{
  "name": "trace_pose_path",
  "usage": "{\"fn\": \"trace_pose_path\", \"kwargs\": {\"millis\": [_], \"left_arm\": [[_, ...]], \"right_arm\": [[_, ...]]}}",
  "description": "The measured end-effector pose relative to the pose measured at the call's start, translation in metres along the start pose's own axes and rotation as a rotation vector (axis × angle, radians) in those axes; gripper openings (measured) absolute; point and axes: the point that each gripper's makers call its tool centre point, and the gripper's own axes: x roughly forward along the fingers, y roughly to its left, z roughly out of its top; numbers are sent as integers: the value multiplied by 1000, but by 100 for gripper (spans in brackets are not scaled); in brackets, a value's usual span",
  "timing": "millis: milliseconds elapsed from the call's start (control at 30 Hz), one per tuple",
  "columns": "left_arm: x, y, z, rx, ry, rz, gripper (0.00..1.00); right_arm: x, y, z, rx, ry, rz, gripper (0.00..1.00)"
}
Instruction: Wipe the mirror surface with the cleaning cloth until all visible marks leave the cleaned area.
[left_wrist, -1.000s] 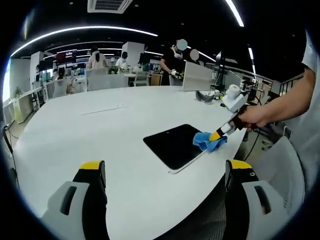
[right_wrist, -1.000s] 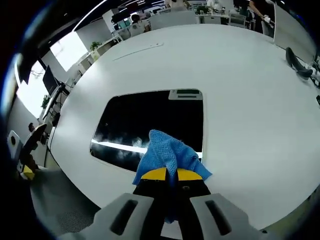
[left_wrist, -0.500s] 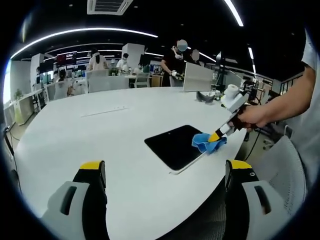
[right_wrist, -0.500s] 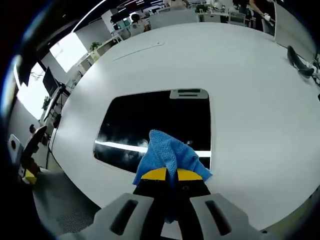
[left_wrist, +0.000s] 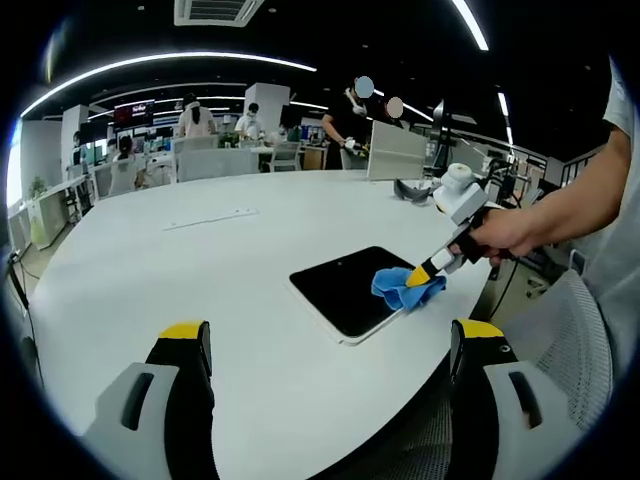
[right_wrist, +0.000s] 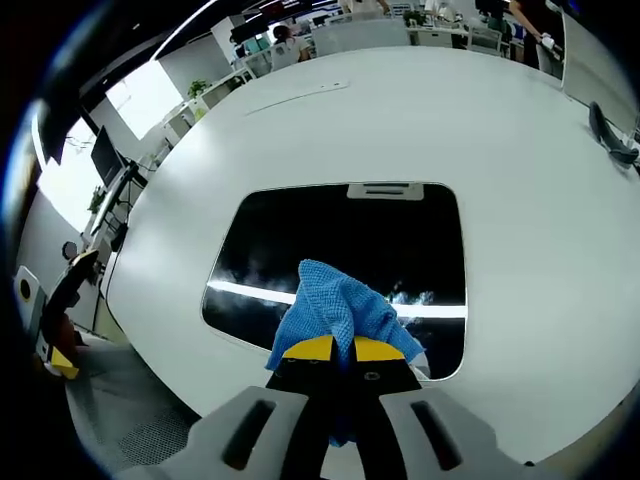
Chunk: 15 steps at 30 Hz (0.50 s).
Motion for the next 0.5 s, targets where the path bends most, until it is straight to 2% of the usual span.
{"fn": "trace_pose_path", "kwargs": {"millis": [200, 300, 500], "left_arm": [[0, 2, -1, 11, -2, 12, 99], [2, 2, -5, -9, 22, 4, 99], [2, 0, -5, -8, 30, -7, 99]], "right_arm": [[6, 17, 3, -11, -9, 14, 0], [8, 24, 4, -36, -2, 5, 0], [14, 43, 6, -55, 10, 30, 0]]}}
